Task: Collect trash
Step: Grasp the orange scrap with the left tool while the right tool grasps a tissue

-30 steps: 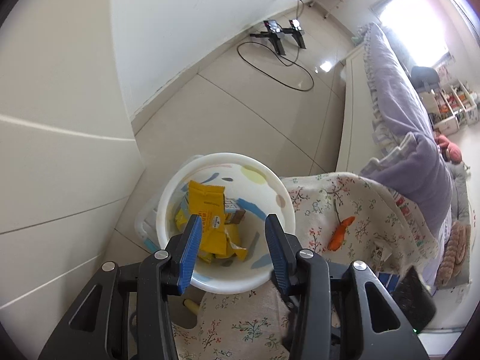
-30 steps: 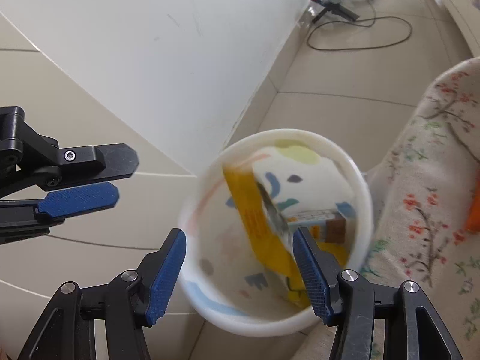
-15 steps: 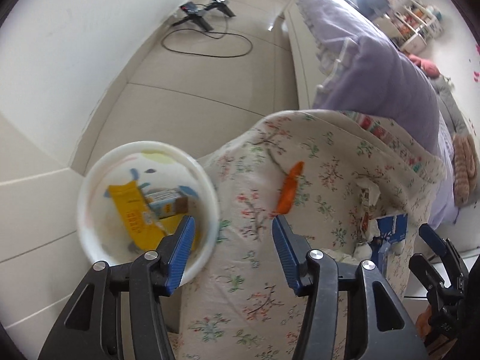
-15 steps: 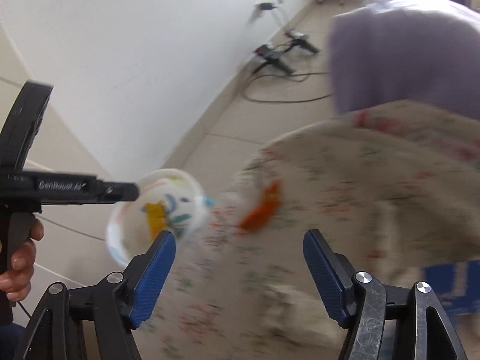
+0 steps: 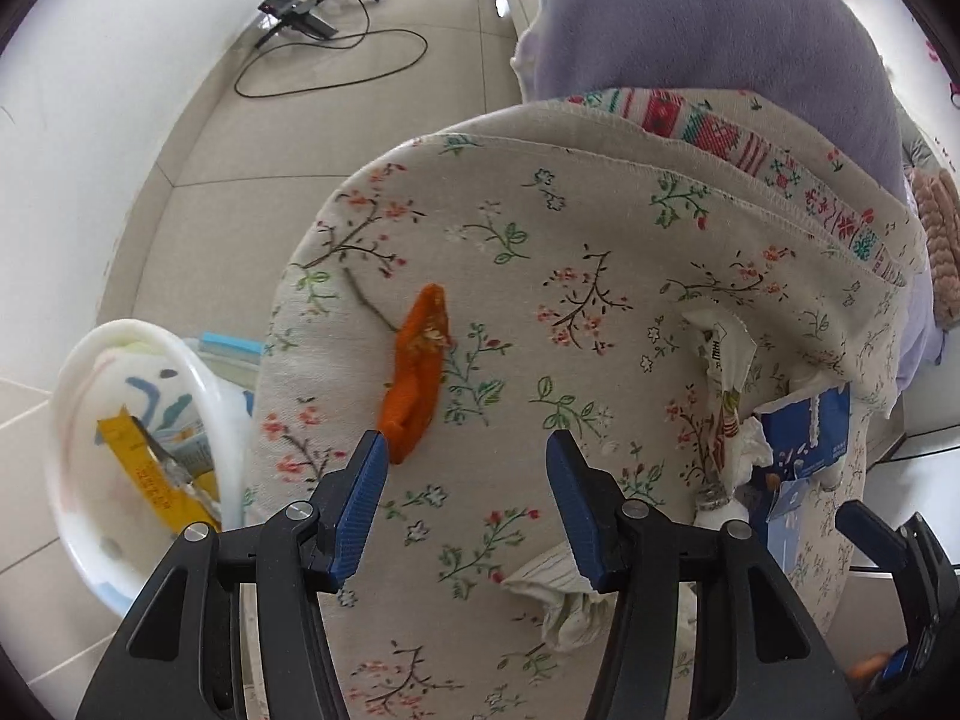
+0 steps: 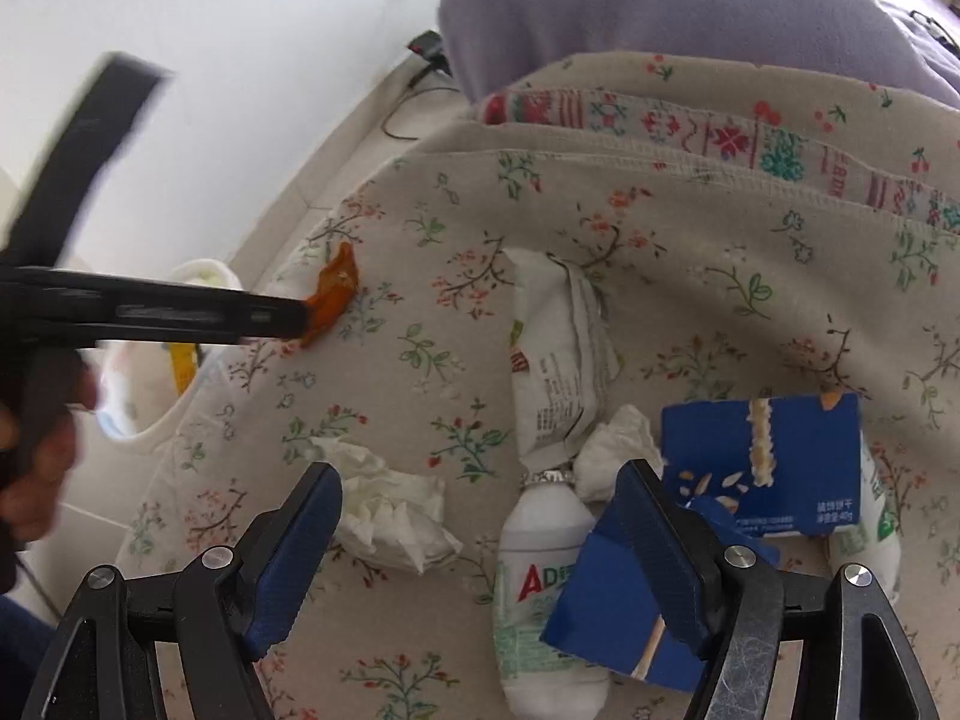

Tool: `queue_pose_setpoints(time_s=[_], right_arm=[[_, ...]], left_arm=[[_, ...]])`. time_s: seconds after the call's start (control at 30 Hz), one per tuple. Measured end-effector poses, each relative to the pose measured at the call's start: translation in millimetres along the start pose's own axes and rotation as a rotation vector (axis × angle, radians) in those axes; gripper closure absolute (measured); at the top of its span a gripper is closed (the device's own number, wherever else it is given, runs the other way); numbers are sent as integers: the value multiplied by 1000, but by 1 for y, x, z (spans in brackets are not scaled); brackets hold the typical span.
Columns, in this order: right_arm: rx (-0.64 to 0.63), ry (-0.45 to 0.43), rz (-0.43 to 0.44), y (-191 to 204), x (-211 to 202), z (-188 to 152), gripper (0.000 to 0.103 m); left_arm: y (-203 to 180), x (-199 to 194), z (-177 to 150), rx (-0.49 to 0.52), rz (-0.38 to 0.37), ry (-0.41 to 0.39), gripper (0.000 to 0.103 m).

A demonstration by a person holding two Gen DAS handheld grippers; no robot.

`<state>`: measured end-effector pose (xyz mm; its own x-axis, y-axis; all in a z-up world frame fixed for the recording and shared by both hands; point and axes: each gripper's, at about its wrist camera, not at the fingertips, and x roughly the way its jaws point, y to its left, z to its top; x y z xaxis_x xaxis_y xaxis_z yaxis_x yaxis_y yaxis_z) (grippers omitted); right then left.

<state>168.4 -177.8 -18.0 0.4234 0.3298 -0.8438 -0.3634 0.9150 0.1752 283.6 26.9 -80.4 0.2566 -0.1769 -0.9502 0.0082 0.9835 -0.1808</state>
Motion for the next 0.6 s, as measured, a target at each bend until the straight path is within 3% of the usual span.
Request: queue_pose_setpoints(time_s=[0.13, 0.2, 0.23, 0.47, 0.6], right_arm=[[-27, 12, -11, 4, 5, -3, 23], [-65, 28, -14, 13, 10, -6, 23], [-87, 35, -13, 18, 12, -9, 23], [-167, 50, -29, 35, 26, -16, 23], [-232, 17, -93, 44, 29, -16, 23]], left_arm=[[0, 15, 5, 18, 63, 5, 48], [6, 28, 5, 17, 117, 42, 87], [8, 25, 6, 17, 122, 11, 88], [26, 9, 2, -25, 64, -1, 92], [31, -12, -6, -32, 6, -33, 92]])
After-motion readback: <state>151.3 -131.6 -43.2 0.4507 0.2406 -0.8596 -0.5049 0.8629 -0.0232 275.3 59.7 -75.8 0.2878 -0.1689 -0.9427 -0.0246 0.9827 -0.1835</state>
